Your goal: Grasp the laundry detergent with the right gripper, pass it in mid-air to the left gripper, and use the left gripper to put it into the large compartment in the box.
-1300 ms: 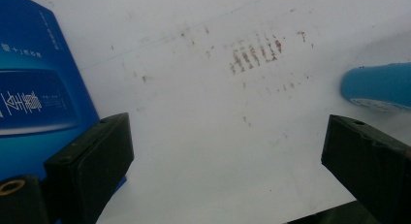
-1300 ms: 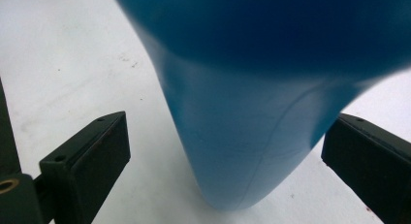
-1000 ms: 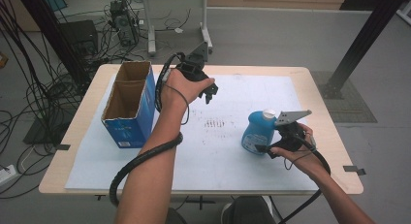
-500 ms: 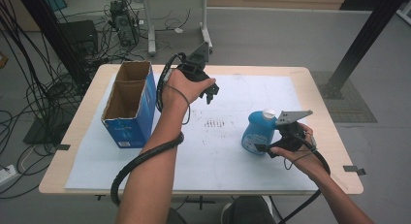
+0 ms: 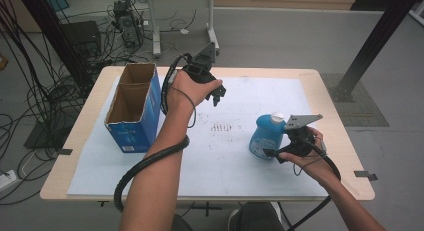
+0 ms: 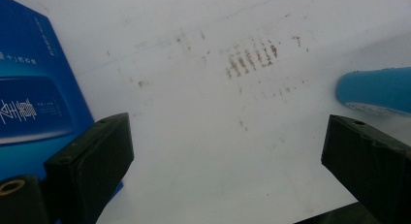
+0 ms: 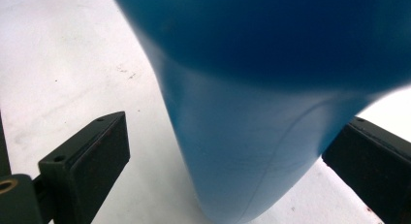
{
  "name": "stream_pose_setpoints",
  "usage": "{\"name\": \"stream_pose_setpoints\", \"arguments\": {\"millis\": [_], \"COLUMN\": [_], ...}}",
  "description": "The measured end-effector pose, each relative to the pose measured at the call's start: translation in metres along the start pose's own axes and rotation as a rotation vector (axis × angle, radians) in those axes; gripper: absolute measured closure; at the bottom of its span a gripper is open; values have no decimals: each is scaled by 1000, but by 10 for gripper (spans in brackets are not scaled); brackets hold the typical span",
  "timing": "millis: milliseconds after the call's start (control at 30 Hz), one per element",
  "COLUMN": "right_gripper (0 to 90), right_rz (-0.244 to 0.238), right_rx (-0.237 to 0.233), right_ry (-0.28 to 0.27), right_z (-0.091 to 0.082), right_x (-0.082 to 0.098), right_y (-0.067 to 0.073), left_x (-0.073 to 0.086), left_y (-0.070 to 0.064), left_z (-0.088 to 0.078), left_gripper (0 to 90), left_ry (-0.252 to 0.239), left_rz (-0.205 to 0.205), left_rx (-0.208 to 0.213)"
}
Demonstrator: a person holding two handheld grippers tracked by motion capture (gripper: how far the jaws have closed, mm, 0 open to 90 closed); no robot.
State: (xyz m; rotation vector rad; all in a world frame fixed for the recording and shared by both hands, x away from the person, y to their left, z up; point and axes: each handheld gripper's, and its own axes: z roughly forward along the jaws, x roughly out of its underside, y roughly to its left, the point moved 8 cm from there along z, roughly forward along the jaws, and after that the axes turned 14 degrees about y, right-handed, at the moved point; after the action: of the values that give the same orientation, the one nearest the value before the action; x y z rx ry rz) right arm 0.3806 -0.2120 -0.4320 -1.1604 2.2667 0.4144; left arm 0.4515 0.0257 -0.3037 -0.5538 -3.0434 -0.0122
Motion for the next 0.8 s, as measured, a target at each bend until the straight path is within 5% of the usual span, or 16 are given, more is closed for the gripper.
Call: {"name": "stream_pose_setpoints", "arguments": {"millis": [800], "right_gripper": [29], "right_rz": [-7], "right_rx": [7], "right_ry": [-19], "right_z": [-2], "right_x": [-2], "right_y": [0], "left_x": [-1], "left_y": [-1], "left_z": [0], "left_gripper": [50], "left_ry": [1], "left_rz": [3], "left_rx": [-1]}}
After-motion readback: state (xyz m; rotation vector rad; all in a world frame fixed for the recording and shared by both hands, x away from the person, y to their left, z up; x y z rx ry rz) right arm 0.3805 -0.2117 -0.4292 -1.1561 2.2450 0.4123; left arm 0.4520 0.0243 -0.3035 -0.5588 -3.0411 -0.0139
